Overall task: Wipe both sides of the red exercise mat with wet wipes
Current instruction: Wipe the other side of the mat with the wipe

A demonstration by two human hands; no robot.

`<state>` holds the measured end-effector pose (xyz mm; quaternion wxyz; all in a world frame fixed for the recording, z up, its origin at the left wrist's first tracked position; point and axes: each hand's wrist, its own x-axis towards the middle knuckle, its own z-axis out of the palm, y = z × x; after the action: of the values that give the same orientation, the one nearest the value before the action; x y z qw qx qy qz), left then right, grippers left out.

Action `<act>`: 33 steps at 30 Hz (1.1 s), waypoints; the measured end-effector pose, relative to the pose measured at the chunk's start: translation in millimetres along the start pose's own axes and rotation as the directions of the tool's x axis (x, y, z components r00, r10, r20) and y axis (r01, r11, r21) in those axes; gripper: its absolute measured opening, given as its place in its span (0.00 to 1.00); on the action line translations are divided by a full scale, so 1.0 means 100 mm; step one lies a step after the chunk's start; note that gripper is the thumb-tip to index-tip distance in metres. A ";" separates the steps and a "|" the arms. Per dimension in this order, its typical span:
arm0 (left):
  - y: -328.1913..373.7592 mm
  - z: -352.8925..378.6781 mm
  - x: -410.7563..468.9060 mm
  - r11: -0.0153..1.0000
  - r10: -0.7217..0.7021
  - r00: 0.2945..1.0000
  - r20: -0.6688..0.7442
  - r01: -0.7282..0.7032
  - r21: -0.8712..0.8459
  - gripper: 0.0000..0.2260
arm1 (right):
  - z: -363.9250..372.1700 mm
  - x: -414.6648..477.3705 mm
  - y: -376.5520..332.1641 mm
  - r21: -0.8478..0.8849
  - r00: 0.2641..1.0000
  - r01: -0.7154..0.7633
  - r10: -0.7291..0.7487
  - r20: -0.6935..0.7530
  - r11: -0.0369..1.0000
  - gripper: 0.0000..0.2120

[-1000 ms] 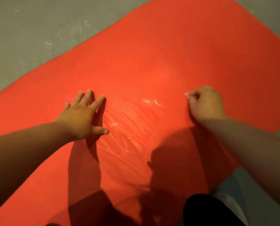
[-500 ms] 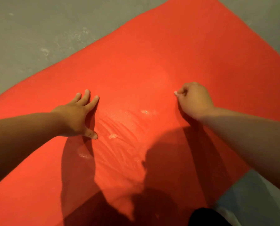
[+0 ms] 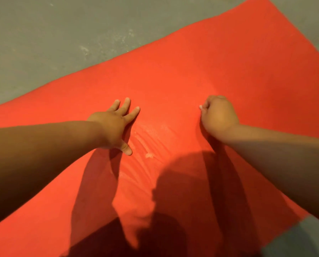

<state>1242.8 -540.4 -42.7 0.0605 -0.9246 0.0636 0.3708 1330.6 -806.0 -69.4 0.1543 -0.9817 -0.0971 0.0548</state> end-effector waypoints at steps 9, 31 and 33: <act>-0.19 -0.06 0.05 0.995 0.088 0.996 -0.002 -0.088 0.047 0.60 | 0.33 -0.53 -0.48 0.166 0.796 0.524 -0.549 0.254 0.836 0.06; -0.75 0.12 -0.03 0.991 -0.021 0.992 -0.124 0.004 -0.131 0.64 | 0.27 -0.16 -0.65 -0.027 0.965 0.244 -0.240 0.108 0.969 0.08; -0.76 0.12 -0.07 0.997 0.000 0.991 -0.132 -0.010 -0.079 0.62 | 0.46 -0.71 -1.06 0.110 0.786 0.551 -0.559 0.264 0.827 0.04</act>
<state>1241.8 -463.3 -41.6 0.0185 -0.9486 0.0549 0.3112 1236.6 -708.5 -74.8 0.1612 -0.8892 -0.4014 0.1493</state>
